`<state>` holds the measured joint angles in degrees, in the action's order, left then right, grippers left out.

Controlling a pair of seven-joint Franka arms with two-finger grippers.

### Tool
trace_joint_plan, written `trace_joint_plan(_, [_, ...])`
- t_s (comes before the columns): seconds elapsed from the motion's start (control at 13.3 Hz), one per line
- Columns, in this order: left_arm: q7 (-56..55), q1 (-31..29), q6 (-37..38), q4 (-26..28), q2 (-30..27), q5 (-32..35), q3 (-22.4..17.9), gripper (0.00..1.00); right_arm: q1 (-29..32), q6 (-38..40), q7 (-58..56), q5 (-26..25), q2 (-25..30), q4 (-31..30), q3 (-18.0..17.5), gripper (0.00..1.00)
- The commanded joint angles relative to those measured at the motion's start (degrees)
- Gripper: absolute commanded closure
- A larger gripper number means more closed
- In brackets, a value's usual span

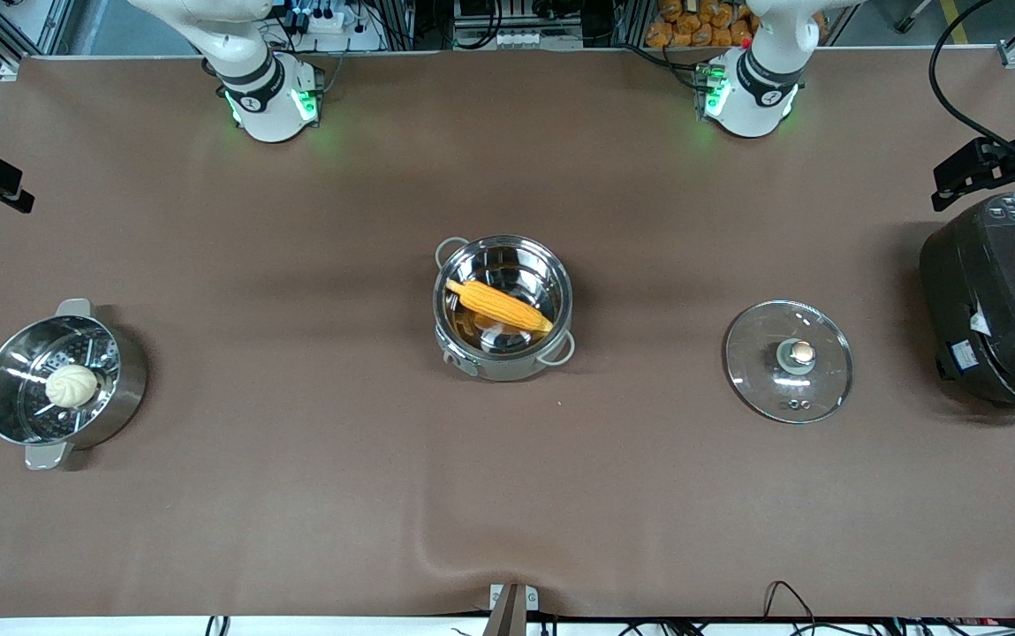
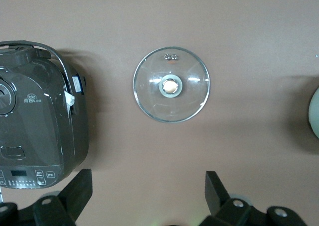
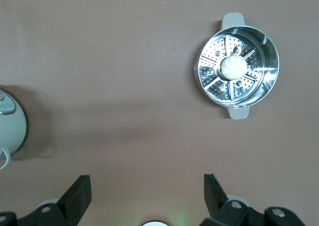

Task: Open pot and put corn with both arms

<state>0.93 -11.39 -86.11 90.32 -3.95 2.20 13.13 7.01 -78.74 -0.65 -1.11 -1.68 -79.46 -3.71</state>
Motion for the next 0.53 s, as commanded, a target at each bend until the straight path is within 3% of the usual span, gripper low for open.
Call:
trace_joint_plan(0.0, [-0.21,-0.39,2.26,-2.78,0.69,-3.77,-0.2,0.0,-0.07,-2.55,-1.54,-0.56,0.97,-2.89,-0.07,0.0])
trace_joint_plan(0.45, [-3.65,-0.3,3.31,-4.28,1.57,-3.35,-0.21,0.0,-0.24,-4.05,-2.25,-0.56,0.89,-3.42,-0.07,0.0])
